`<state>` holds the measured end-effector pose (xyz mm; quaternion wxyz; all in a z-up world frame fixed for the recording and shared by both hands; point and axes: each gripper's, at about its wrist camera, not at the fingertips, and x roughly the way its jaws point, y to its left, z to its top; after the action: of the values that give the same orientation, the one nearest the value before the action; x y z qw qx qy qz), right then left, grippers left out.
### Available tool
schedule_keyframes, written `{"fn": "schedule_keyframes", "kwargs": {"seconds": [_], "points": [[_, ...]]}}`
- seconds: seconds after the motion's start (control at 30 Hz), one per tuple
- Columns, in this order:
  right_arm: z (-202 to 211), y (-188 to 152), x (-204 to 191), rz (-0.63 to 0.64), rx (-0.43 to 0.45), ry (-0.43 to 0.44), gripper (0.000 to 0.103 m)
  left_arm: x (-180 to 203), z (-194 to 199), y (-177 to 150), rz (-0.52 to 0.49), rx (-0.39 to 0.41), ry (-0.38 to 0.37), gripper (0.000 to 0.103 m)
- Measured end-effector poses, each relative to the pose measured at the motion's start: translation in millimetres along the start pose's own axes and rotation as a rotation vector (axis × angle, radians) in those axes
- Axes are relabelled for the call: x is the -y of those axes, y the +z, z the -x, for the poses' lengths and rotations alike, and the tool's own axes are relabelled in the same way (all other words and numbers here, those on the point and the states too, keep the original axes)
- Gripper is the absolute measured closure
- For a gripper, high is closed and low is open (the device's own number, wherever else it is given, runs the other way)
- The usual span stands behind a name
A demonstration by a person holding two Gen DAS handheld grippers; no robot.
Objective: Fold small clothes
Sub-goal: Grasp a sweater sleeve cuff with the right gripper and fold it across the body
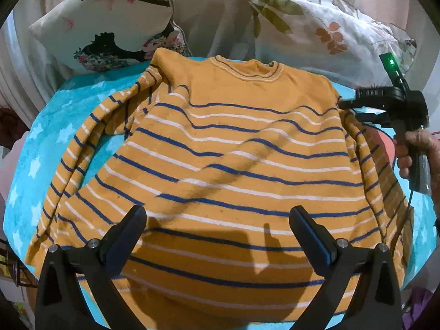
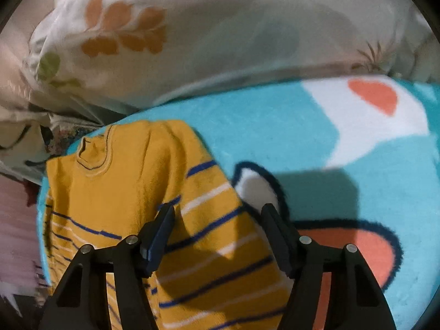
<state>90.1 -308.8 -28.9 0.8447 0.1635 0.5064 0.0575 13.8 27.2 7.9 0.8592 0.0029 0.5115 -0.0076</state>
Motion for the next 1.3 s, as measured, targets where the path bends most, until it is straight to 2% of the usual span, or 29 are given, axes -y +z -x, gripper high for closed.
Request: {"fn": "schedule_keyframes", "kwargs": {"seconds": [0.03,0.07,0.13,0.2,0.4,0.43,0.47,0.5,0.57,0.6,0.63,0.7,0.77,0.9,0.97,1.03,1.17,1.3], "points": [[-4,0,-9,0.042,-0.027,-0.012,0.084,-2,-1,2,0.003,0.001,-0.001,0.000],[-8,1,-16,0.075,-0.056,-0.024,0.095,-4,-1,4,0.007,0.004,-0.003,0.000],[-7,4,-26,0.121,-0.050,-0.058,0.095,-7,-3,6,0.018,0.023,-0.005,0.000],[-5,15,-30,0.156,-0.033,-0.129,0.096,-12,-5,9,0.031,0.024,-0.006,0.000],[-14,67,-19,0.100,0.052,-0.302,0.095,-24,-14,9,0.089,-0.040,-0.090,0.000],[-16,69,-18,0.098,-0.015,-0.301,0.094,-25,-14,8,0.089,-0.040,-0.086,0.000],[-18,70,-18,0.084,-0.033,-0.279,0.094,-26,-14,8,0.086,-0.031,-0.075,0.000],[-16,70,-19,0.074,-0.032,-0.262,0.094,-26,-13,7,0.086,-0.024,-0.070,0.000],[5,63,-19,0.052,-0.005,-0.206,0.087,-26,-11,7,0.088,-0.017,-0.059,0.000],[16,58,-18,0.043,0.005,-0.179,0.078,-26,-10,7,0.087,-0.014,-0.050,0.000],[33,50,-14,0.035,0.015,-0.147,0.070,-25,-8,6,0.092,-0.007,-0.056,0.000],[65,27,-6,0.024,0.016,-0.084,0.065,-23,-6,4,0.100,-0.001,-0.063,0.000],[84,0,3,0.016,-0.004,-0.037,0.063,-19,-6,3,0.103,-0.011,-0.071,0.000],[109,-77,0,0.020,-0.061,0.016,0.061,-10,-5,-3,0.100,-0.034,-0.076,0.000],[118,-120,-5,0.059,-0.095,0.039,0.057,-5,-3,-6,0.097,-0.029,-0.077,0.000],[123,-154,-12,0.122,-0.124,0.026,0.048,0,1,-10,0.094,-0.035,-0.077,0.000],[119,-210,-40,0.318,-0.160,-0.019,0.048,7,10,-17,0.089,-0.015,-0.069,0.000],[101,-237,-49,0.416,-0.137,-0.124,0.045,13,15,-21,0.099,-0.009,-0.073,0.000]]}}
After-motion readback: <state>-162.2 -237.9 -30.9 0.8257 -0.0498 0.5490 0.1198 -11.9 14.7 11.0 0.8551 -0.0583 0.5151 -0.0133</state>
